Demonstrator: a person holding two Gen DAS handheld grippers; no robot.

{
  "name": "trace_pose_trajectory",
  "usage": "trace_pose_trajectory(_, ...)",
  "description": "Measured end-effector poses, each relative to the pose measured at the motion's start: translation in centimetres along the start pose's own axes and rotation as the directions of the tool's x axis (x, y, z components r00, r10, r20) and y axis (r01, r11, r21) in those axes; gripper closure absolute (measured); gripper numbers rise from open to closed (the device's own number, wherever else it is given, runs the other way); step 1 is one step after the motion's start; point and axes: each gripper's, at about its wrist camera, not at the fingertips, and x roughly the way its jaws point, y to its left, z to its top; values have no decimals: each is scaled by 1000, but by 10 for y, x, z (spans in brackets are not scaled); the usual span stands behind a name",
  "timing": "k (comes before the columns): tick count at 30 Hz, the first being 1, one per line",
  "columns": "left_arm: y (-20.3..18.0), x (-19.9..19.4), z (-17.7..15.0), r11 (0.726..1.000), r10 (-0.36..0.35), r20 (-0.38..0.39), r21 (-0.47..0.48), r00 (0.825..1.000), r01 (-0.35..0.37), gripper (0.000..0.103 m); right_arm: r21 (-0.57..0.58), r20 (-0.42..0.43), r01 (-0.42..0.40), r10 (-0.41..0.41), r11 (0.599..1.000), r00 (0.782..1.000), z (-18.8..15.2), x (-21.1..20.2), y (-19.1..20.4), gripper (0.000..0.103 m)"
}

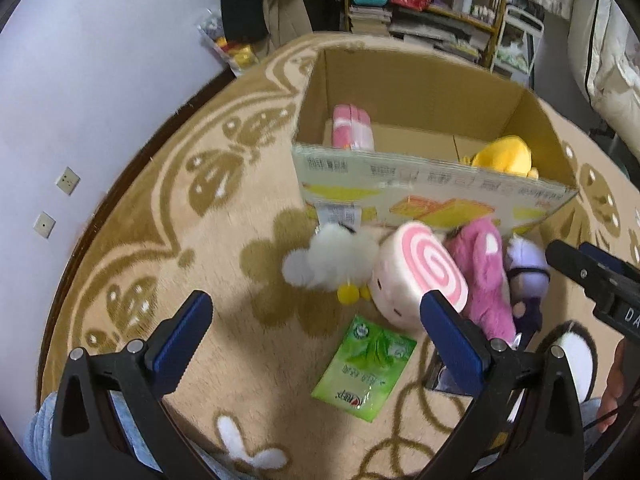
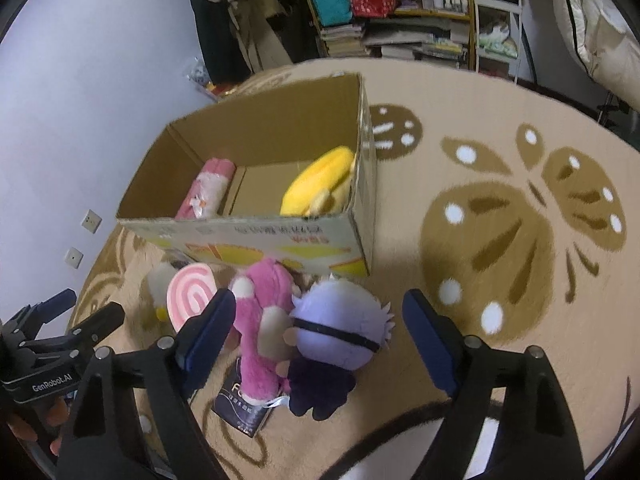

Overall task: Organize soft objects
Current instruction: 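Withdraw both tools from the box and move them back to the pile, then close the left tool on the green tissue pack while the right tool grips the white-haired plush doll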

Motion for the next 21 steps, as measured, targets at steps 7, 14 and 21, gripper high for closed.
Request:
trace_pose_trajectory(7, -13, 23, -9, 998, -13, -99, 64, 995, 19, 0, 28, -64, 16, -14, 999, 998, -5, 19, -4, 14)
trace_pose_trajectory(14, -23, 45, -17, 993, -4, -178, 117, 984, 25, 1, 80, -96, 0, 8, 997, 995, -7, 32, -11, 14)
trace_pose_trajectory(21, -27, 58, -25, 990, -6, -232, 137, 973, 39, 1, 70, -139, 25, -15, 997, 990, -13, 45, -12, 20)
